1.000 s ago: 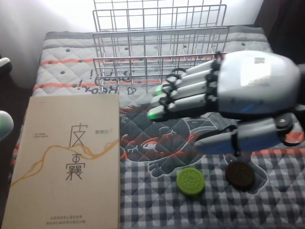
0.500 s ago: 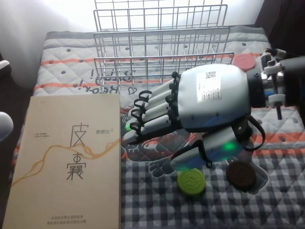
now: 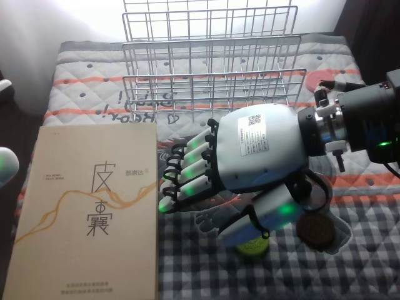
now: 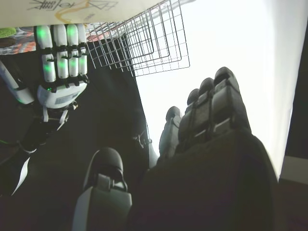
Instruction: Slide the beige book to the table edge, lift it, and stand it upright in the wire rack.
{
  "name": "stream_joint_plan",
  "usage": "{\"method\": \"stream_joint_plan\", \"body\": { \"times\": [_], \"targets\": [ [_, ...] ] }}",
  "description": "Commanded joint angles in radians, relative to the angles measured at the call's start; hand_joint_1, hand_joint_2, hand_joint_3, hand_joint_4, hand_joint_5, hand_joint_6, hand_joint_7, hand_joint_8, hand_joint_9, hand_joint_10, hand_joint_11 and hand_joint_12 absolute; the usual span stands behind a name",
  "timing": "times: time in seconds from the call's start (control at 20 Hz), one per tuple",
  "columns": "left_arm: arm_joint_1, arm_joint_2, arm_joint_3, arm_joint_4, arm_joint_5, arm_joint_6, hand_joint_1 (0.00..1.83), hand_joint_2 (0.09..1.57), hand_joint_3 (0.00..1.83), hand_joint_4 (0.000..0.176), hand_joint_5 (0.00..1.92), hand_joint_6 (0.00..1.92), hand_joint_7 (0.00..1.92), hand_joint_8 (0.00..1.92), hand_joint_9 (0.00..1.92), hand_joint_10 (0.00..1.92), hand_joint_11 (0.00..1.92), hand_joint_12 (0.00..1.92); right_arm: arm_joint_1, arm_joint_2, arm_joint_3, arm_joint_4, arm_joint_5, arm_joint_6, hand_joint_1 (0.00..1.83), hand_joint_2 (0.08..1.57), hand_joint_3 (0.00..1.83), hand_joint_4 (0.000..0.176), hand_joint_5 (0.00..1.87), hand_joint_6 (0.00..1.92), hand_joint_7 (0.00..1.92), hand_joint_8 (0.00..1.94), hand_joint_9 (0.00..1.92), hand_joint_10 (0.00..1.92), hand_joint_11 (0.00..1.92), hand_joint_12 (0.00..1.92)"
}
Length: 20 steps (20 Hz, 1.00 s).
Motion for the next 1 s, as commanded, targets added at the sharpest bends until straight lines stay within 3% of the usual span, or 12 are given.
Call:
{"method": "stream_joint_plan", "body": {
  "times": [0.0,0.05,0.15,0.2,0.25,0.35,0.4,0.45,0.5,0.55,0.65,0.95],
  "targets": [
    [-0.004,-0.003,0.007,-0.007,-0.121,-0.008,0.0,1.13,0.0,0.165,0.02,0.0,0.0,0.0,0.0,0.0,0.0,0.0,0.019,-0.011,0.001,0.067,0.043,0.004,0.0,1.36,0.0,0.0,0.29,0.0,0.32,0.0,0.32,0.01,0.38,0.05],
    [-0.004,-0.005,0.008,-0.007,-0.121,-0.01,0.0,1.19,0.01,0.147,0.04,0.01,0.0,0.0,0.0,0.0,0.0,0.0,0.022,-0.018,0.004,0.068,0.043,0.004,0.0,1.35,0.0,0.0,0.28,0.0,0.32,0.0,0.32,0.01,0.38,0.05],
    [-0.004,-0.006,0.009,-0.007,-0.122,-0.012,0.0,1.11,0.0,0.175,0.01,0.0,0.0,0.0,0.0,0.0,0.0,0.0,0.027,-0.033,0.012,0.076,0.044,0.004,0.0,1.35,0.0,0.0,0.29,0.0,0.33,0.0,0.33,0.01,0.39,0.05],
    [-0.004,-0.007,0.01,-0.007,-0.122,-0.013,0.0,1.17,0.01,0.123,0.05,0.02,0.0,0.0,0.0,0.0,0.0,0.0,0.028,-0.038,0.015,0.079,0.044,0.004,0.0,1.35,0.0,0.0,0.28,0.0,0.32,0.0,0.32,0.0,0.38,0.05],
    [-0.004,-0.007,0.01,-0.007,-0.123,-0.014,0.0,1.17,0.01,0.1,0.07,0.02,0.0,0.0,0.0,0.0,0.0,0.0,0.028,-0.044,0.018,0.082,0.044,0.004,0.0,1.36,0.0,0.0,0.27,0.0,0.31,0.0,0.31,0.0,0.37,0.05],
    [-0.004,-0.008,0.011,-0.007,-0.124,-0.016,0.0,1.18,0.01,0.122,0.08,0.02,0.0,0.0,0.0,0.0,0.0,0.0,0.028,-0.058,0.028,0.091,0.044,0.004,0.0,1.37,0.01,0.0,0.25,0.0,0.3,0.0,0.3,0.0,0.35,0.04],
    [-0.004,-0.009,0.011,-0.007,-0.124,-0.017,0.0,1.15,0.0,0.154,0.04,0.01,0.0,0.0,0.0,0.0,0.0,0.0,0.028,-0.064,0.032,0.096,0.044,0.004,0.0,1.38,0.01,0.0,0.26,0.0,0.31,0.0,0.3,0.0,0.35,0.04],
    [-0.004,-0.009,0.011,-0.007,-0.124,-0.017,0.0,1.19,0.02,0.133,0.06,0.01,0.0,0.0,0.0,0.0,0.0,0.0,0.028,-0.07,0.037,0.1,0.044,0.004,0.0,1.38,0.01,0.0,0.26,0.0,0.31,0.0,0.3,0.0,0.35,0.04],
    [-0.004,-0.01,0.011,-0.007,-0.124,-0.017,0.0,1.15,0.0,0.167,0.04,0.0,0.0,0.0,0.0,0.0,0.0,0.0,0.029,-0.075,0.04,0.103,0.044,0.004,0.0,1.38,0.01,0.0,0.26,0.0,0.31,0.01,0.31,0.0,0.35,0.04],
    [-0.004,-0.01,0.011,-0.007,-0.124,-0.018,0.0,1.16,0.0,0.172,0.02,0.0,0.0,0.0,0.0,0.0,0.0,0.0,0.03,-0.081,0.044,0.105,0.044,0.004,0.0,1.39,0.01,0.0,0.27,0.0,0.32,0.01,0.31,0.0,0.36,0.04],
    [-0.004,-0.011,0.012,-0.007,-0.125,-0.019,0.0,1.18,0.01,0.113,0.07,0.02,0.0,0.0,0.0,0.0,0.0,0.0,0.031,-0.092,0.053,0.11,0.044,0.004,0.0,1.38,0.01,0.0,0.27,0.01,0.32,0.01,0.32,0.01,0.38,0.05],
    [-0.004,-0.011,0.013,-0.007,-0.129,-0.021,0.0,1.19,0.01,0.128,0.1,0.02,0.0,0.0,0.0,0.0,0.0,0.0,0.032,-0.118,0.069,0.115,0.044,0.004,0.0,1.36,0.0,0.0,0.29,0.01,0.34,0.01,0.36,0.02,0.43,0.08]
  ]
}}
